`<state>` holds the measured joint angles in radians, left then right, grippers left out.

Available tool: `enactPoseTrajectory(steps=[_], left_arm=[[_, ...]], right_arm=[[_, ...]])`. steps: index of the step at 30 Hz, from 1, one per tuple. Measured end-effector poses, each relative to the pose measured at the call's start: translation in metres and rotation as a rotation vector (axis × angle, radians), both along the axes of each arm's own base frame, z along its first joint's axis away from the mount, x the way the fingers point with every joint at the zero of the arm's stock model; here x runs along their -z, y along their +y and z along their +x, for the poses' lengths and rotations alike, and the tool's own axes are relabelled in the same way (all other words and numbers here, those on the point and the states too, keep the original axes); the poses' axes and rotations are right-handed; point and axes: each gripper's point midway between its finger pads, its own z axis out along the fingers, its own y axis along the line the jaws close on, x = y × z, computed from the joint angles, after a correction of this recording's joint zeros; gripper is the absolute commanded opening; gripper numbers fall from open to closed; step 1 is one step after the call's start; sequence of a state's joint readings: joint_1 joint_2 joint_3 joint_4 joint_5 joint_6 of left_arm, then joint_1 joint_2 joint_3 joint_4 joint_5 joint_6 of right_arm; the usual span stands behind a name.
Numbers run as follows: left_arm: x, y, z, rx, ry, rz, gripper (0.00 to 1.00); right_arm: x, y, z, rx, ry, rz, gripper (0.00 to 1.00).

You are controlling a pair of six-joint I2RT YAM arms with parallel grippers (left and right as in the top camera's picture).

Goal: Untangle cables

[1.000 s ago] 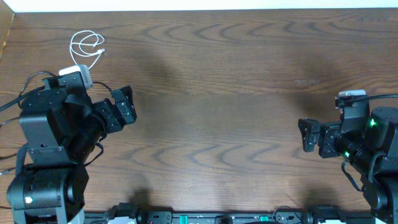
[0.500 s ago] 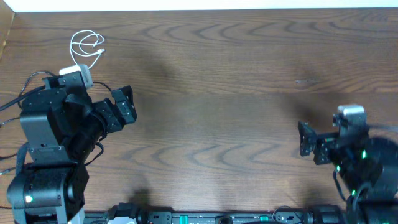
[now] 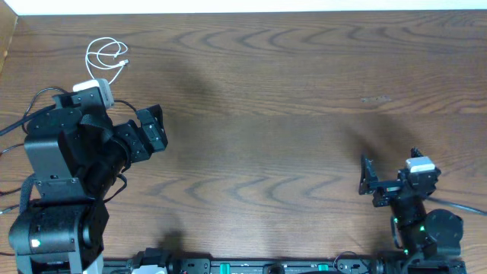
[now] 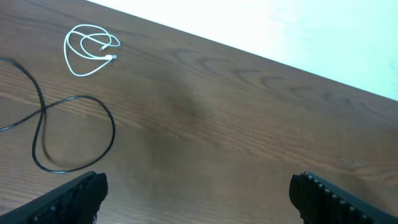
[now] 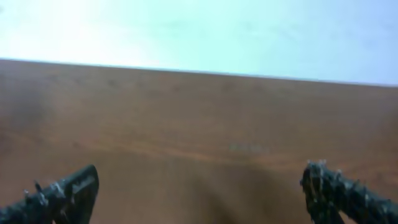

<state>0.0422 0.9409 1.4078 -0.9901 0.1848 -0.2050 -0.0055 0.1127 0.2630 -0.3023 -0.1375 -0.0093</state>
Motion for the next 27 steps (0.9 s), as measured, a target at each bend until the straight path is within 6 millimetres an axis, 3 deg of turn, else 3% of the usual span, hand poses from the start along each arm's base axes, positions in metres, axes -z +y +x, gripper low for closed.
enactPoseTrajectory(steps=[11, 17, 27], left_arm=[[0.000, 0.000, 0.000, 0.000, 0.000, 0.000, 0.98], [0.000, 0.000, 0.000, 0.000, 0.000, 0.000, 0.98], [0.000, 0.000, 0.000, 0.000, -0.001, 0.000, 0.98]], right_arm=[[0.011, 0.000, 0.009, -0.001, -0.152, -0.001, 0.99], [0.032, 0.000, 0.013, -0.001, -0.127, -0.001, 0.99], [0.043, 0.000, 0.013, -0.001, -0.087, 0.000, 0.99]])
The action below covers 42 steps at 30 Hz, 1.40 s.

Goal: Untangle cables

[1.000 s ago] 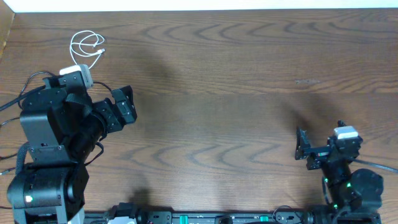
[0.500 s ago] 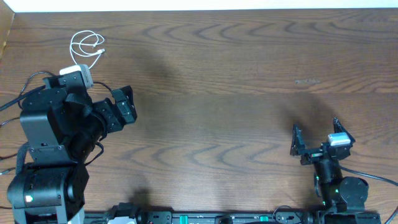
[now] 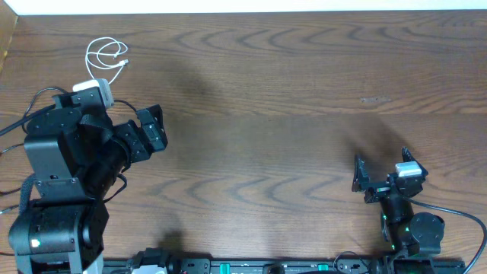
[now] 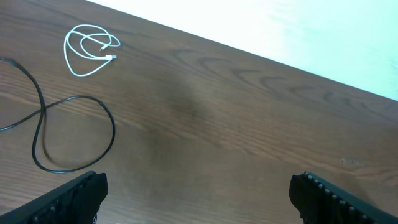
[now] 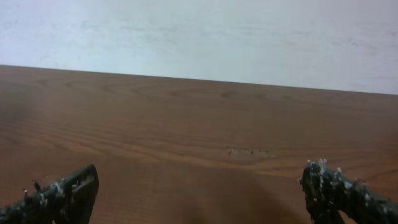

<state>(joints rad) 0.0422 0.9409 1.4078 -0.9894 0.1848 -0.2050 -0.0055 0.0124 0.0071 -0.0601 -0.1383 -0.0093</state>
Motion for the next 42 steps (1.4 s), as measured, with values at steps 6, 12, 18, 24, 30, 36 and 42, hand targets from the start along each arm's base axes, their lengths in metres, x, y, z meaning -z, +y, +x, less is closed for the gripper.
enactPoseTrajectory(steps=[6, 12, 18, 24, 30, 36, 42], left_arm=[[0.000, 0.000, 0.000, 0.000, 0.000, 0.000, 0.98], [0.000, 0.000, 0.000, 0.000, 0.000, 0.000, 0.98], [0.000, 0.000, 0.000, 0.000, 0.000, 0.000, 0.98], [0.000, 0.000, 0.000, 0.000, 0.000, 0.000, 0.98], [0.000, 0.000, 0.000, 0.000, 0.000, 0.000, 0.98], [0.000, 0.000, 0.000, 0.000, 0.000, 0.000, 0.98], [0.000, 0.000, 0.000, 0.000, 0.000, 0.000, 0.98]], right_arm=[[0.000, 0.000, 0.000, 0.001, 0.000, 0.000, 0.99], [0.001, -0.001, 0.000, 0.007, 0.002, 0.000, 0.99], [0.001, -0.004, 0.000, 0.026, 0.004, -0.002, 0.99], [0.001, -0.007, 0.001, 0.039, 0.005, -0.003, 0.99], [0.001, -0.009, 0.001, 0.050, 0.005, -0.003, 0.99], [0.001, -0.010, 0.001, 0.055, 0.005, -0.003, 0.99], [0.001, -0.010, 0.001, 0.055, 0.005, -0.003, 0.99]])
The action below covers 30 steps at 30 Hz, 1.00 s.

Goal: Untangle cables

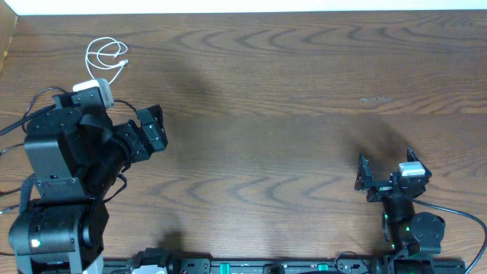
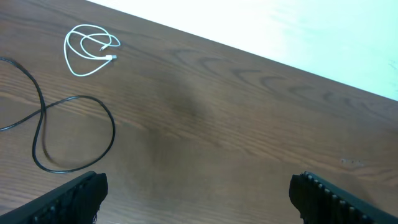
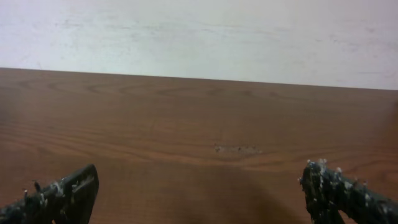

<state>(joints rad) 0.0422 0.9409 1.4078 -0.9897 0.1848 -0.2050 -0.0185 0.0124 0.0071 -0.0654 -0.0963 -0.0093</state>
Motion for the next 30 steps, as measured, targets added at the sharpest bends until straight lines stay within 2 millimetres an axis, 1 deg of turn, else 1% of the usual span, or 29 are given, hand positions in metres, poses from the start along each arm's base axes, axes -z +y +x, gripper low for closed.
enactPoseTrajectory(steps=[16, 18, 23, 26, 30], left_arm=[[0.000, 0.000, 0.000, 0.000, 0.002, 0.000, 0.98], [0.004, 0.000, -0.003, 0.000, 0.019, -0.001, 0.98], [0.020, -0.001, -0.016, 0.000, 0.105, -0.004, 0.98], [0.022, -0.003, -0.017, 0.011, 0.114, -0.004, 0.98], [0.025, -0.013, -0.019, 0.052, 0.123, -0.001, 0.98]], right_arm=[[0.000, 0.000, 0.000, 0.000, 0.000, 0.000, 0.99], [0.000, 0.000, 0.000, 0.000, 0.000, 0.000, 0.99], [0.000, 0.000, 0.000, 0.000, 0.000, 0.000, 0.99], [0.000, 0.000, 0.000, 0.000, 0.000, 0.000, 0.99], [0.000, 0.000, 0.000, 0.000, 0.000, 0.000, 0.99]])
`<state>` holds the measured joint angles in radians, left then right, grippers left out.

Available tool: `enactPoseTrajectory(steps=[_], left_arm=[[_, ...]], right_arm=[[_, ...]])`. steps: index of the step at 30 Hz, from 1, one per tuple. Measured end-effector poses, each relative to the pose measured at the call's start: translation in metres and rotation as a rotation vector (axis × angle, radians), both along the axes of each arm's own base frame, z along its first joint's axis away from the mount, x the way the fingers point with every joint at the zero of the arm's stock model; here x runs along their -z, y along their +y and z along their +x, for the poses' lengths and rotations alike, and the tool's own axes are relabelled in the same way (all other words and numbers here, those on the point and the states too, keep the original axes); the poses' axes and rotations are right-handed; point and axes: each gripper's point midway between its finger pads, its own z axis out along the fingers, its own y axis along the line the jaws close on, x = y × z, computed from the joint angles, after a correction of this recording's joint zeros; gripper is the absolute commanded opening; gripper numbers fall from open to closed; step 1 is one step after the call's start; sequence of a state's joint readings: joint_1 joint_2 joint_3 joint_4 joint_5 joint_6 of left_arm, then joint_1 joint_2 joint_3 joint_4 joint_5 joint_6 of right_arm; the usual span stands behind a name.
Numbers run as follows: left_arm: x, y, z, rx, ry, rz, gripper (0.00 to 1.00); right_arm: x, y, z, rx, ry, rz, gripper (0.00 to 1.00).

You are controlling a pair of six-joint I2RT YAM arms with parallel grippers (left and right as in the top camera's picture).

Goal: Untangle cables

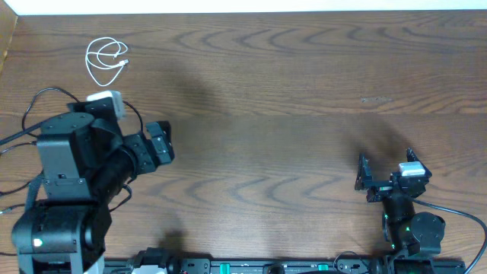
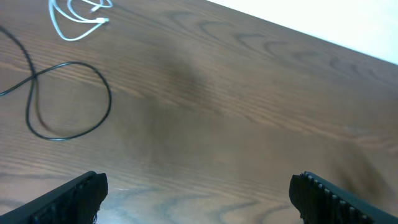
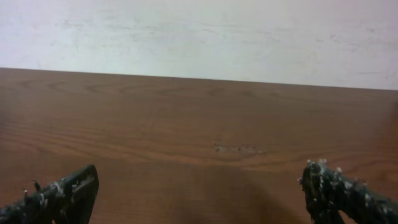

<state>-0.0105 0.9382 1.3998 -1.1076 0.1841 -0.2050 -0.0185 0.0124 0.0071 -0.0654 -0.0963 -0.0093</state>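
Observation:
A thin white cable (image 1: 106, 61) lies coiled at the table's far left; in the left wrist view the white cable (image 2: 73, 17) is cut by the top edge. A black cable (image 2: 62, 99) forms a loop on the wood nearer the left arm. My left gripper (image 1: 168, 142) is open and empty, well short of both cables, and in its wrist view the left gripper (image 2: 199, 199) has its fingers wide apart over bare wood. My right gripper (image 1: 384, 161) is open near the front right; the right gripper (image 3: 199, 202) holds nothing.
The wooden table (image 1: 289, 91) ends at a pale wall along its far edge. A small scuff mark (image 3: 235, 149) shows on the wood ahead of the right gripper. The left arm's own black wires (image 1: 29, 110) trail off to the left.
My left arm has shifted a little right and toward the front, and its camera now looks lower, so the white cable sits at the view's top edge. The right arm has not moved.
Both grippers were open and empty throughout. The right gripper first stood at the front right, then sat slightly further left, then settled there facing the far wall. The left arm stayed still until now, when it moved slightly.

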Motion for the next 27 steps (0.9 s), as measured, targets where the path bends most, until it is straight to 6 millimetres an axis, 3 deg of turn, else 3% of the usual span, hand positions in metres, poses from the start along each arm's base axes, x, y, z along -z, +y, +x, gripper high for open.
enactPoseTrajectory(steps=[10, 15, 21, 27], left_arm=[[0.040, -0.004, -0.003, 0.017, 0.012, 0.061, 0.98], [0.058, 0.000, -0.020, 0.004, -0.005, 0.071, 0.98], [0.066, 0.004, -0.035, -0.012, -0.121, 0.073, 0.98], [0.078, 0.005, -0.029, -0.014, -0.270, 0.079, 0.98]], right_arm=[[0.000, 0.000, 0.000, 0.000, 0.000, 0.000, 0.99], [0.000, 0.000, 0.000, 0.000, 0.000, 0.000, 0.99], [0.000, 0.000, 0.000, 0.000, 0.000, 0.000, 0.99], [0.000, 0.000, 0.000, 0.000, 0.000, 0.000, 0.99]])
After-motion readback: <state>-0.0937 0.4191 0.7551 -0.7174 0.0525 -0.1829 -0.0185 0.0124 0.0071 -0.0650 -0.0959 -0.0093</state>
